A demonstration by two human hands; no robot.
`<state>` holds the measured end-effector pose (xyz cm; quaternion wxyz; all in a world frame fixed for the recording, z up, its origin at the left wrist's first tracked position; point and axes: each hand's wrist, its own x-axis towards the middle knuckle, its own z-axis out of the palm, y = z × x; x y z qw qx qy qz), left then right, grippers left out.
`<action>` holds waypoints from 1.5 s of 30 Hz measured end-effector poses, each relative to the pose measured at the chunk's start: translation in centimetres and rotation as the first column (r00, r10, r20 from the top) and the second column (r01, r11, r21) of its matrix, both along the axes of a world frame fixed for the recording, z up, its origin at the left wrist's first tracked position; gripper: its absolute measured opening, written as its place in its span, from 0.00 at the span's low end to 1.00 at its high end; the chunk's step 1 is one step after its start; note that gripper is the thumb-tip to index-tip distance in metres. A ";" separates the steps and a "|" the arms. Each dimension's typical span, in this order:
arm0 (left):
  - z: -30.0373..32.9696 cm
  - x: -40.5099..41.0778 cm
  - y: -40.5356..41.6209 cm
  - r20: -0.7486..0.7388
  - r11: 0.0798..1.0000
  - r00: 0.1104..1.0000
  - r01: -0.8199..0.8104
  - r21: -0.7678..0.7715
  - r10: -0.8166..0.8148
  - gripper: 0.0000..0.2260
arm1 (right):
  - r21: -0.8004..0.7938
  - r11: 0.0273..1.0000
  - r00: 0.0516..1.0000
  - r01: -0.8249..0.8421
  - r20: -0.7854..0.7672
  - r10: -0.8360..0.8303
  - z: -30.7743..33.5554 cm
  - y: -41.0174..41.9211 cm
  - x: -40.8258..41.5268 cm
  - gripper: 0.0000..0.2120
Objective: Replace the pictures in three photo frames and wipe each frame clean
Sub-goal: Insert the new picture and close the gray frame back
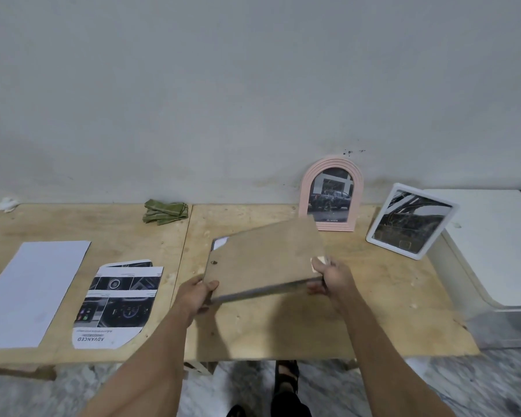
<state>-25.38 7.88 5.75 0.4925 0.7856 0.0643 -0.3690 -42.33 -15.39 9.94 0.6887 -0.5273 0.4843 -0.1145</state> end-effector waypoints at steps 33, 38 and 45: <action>6.5 5.1 0.3 -0.049 0.920 0.994 -0.109 -0.377 0.097 0.08 | -0.297 0.955 0.990 -0.008 -0.135 -0.034 1.2 -1.0 4.2 0.23; 3.5 4.5 -1.0 -0.007 0.963 0.995 -0.099 -0.253 0.100 0.05 | -0.416 0.909 0.974 -0.008 -0.211 -0.088 -1.7 -0.8 3.2 0.20; 1.1 4.8 -2.8 -0.060 0.955 0.983 -0.184 -0.231 0.175 0.08 | -0.406 0.904 0.946 -0.133 -0.325 -0.007 -5.6 -3.1 2.7 0.21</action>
